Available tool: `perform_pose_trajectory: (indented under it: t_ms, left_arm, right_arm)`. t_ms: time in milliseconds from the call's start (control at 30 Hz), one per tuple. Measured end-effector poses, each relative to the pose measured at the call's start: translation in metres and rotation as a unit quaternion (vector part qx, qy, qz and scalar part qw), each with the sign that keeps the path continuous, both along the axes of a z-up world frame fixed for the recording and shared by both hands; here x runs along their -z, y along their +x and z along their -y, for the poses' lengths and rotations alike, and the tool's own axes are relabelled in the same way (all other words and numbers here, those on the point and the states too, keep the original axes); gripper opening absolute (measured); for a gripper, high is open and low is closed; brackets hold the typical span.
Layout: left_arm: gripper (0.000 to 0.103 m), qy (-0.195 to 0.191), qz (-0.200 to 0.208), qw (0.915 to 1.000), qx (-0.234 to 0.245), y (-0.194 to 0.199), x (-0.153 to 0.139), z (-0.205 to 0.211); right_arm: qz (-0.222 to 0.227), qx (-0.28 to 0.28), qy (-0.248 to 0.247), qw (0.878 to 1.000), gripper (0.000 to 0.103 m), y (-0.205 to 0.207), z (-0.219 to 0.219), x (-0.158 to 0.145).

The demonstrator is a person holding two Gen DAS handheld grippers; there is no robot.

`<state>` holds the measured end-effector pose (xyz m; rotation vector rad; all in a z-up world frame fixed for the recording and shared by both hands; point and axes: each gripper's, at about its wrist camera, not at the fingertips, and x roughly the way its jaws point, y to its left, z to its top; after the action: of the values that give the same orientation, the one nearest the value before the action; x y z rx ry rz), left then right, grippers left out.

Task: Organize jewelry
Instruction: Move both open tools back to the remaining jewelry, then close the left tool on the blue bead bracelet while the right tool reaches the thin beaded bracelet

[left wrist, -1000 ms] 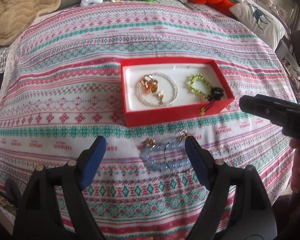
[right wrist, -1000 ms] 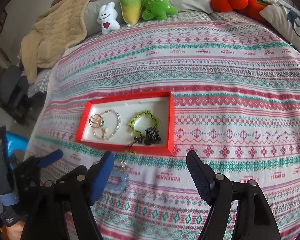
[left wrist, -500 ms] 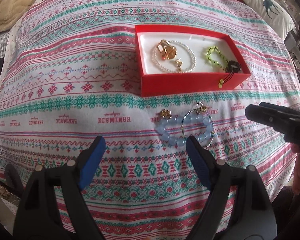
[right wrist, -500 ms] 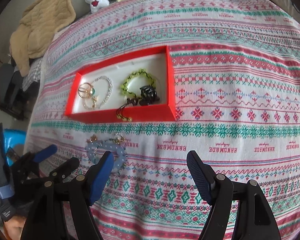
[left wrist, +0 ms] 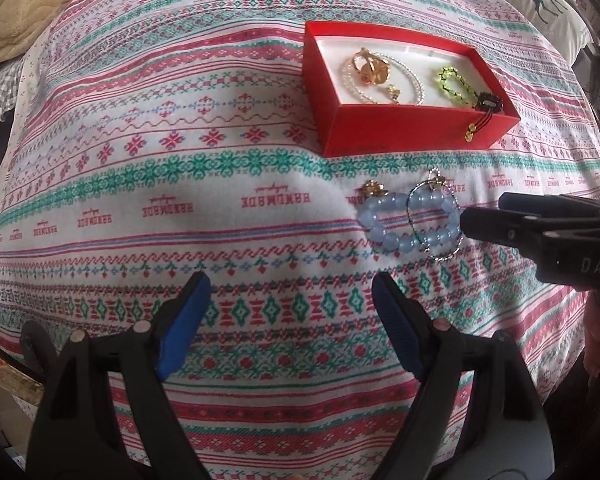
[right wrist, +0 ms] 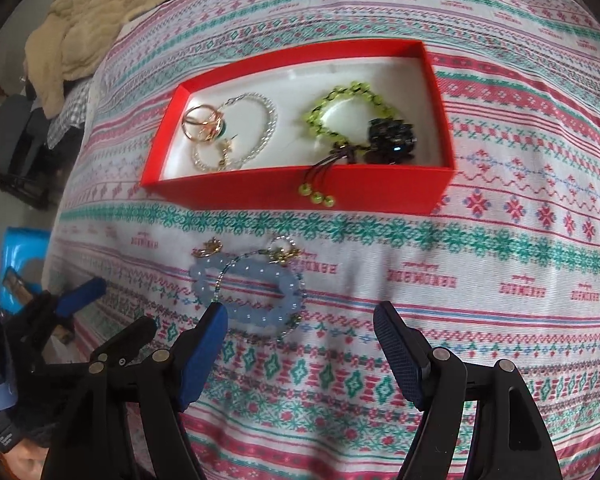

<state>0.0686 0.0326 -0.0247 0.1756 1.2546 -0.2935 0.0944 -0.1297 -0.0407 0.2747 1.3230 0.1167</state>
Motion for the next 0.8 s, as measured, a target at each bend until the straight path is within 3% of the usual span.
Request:
perform_pose_trajectory:
  t_ms: [500,633,800]
  left_arm:
    - [0.083,-0.002,-0.002,1.0000,-0.001,-0.011,0.001,-0.027]
    - [0.083,-0.002,-0.001,1.0000,0.003,-0.011,0.000,-0.024]
    - [0.083,-0.004,0.000,1.0000,0.004,-0.011,0.000,-0.014]
  right_arm:
    - [-0.009,-0.014,0.000,1.000,0.075,0.023,-0.040,0.021]
    - [-0.001,-0.007,-0.024,1.000,0.058,0.025,-0.044,0.022]
    - [0.001,-0.001,-0.016,1.000,0.053,0.022,-0.034,0.021]
